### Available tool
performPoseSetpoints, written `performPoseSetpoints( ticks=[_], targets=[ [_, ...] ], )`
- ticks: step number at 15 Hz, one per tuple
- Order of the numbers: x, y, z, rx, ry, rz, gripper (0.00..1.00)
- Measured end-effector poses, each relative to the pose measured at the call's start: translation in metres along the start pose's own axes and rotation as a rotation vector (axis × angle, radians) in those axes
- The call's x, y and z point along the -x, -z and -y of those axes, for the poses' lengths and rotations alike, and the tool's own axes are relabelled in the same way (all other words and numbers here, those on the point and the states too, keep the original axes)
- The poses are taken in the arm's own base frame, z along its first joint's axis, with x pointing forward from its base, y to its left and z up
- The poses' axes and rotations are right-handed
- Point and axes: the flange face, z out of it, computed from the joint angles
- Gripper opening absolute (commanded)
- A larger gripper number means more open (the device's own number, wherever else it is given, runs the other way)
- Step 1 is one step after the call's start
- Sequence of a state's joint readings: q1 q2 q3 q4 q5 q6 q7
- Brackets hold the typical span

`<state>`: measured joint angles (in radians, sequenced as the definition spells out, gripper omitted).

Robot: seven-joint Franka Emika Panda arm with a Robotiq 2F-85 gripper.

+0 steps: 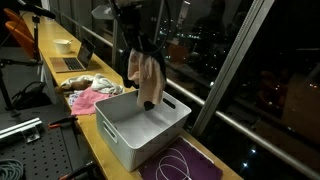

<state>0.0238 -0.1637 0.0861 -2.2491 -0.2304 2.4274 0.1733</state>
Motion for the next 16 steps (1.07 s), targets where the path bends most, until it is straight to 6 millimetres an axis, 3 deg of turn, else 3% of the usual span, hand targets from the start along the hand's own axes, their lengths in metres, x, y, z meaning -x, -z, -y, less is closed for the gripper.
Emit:
performPoseSetpoints(
  ticks=[3, 7, 16],
  targets=[
    [0.009, -0.051, 0.031, -0.039, 0.03, 0.072, 0.0],
    [0.018, -0.099, 0.038, -0.051, 0.036, 0.14, 0.0],
    [0.025, -0.124, 0.03, -0.047, 0.021, 0.187, 0.0]
  ],
)
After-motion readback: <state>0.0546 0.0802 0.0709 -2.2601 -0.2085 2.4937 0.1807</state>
